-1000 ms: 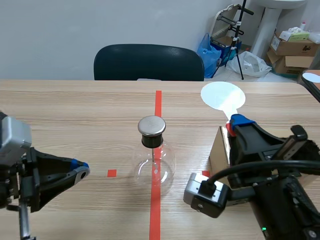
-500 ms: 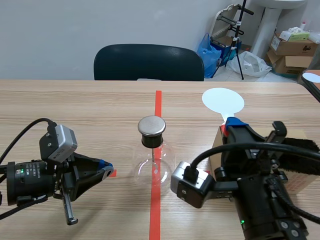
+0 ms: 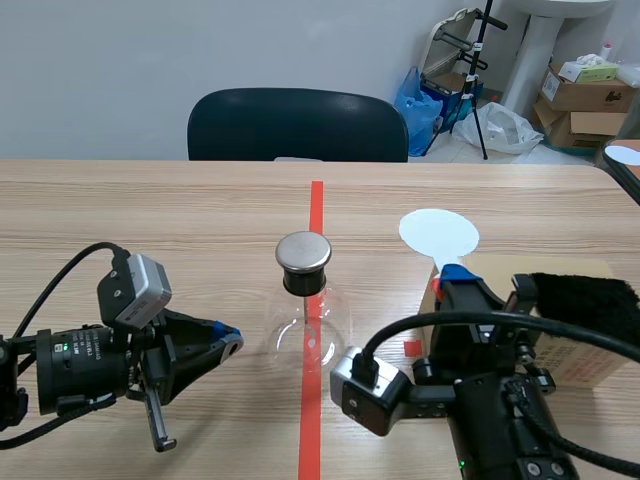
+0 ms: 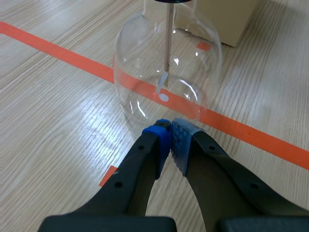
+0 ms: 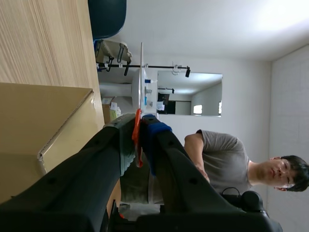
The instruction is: Do the electroscope experiment
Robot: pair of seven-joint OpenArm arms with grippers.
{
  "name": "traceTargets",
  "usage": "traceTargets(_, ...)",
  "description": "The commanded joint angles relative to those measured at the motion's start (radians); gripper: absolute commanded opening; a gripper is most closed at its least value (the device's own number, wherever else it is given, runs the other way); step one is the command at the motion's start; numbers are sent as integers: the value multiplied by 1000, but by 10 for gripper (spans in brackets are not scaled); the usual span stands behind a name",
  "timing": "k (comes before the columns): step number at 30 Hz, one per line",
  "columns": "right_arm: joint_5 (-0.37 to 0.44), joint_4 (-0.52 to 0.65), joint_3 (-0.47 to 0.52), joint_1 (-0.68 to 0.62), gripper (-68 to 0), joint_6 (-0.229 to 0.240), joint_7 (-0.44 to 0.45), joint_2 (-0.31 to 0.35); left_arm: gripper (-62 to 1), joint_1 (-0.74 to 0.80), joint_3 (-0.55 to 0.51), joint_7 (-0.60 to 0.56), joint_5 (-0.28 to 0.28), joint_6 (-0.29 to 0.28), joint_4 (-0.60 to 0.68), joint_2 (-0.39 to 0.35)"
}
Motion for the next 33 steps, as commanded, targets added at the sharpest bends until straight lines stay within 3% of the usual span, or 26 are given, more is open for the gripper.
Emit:
traceTargets(1,-1,20,6,23,-665,-11,-13,7,-578,-6,-5,-16,-12,0,13,3)
traceTargets(16,-1,25,6,42,-665,-34,17,8,-578,-5,-5,-14,-11,11,13,14)
traceTargets(33,-1,55,6,38,-665,-21,31,8,-578,-6,-5,-11,-11,33,13,17)
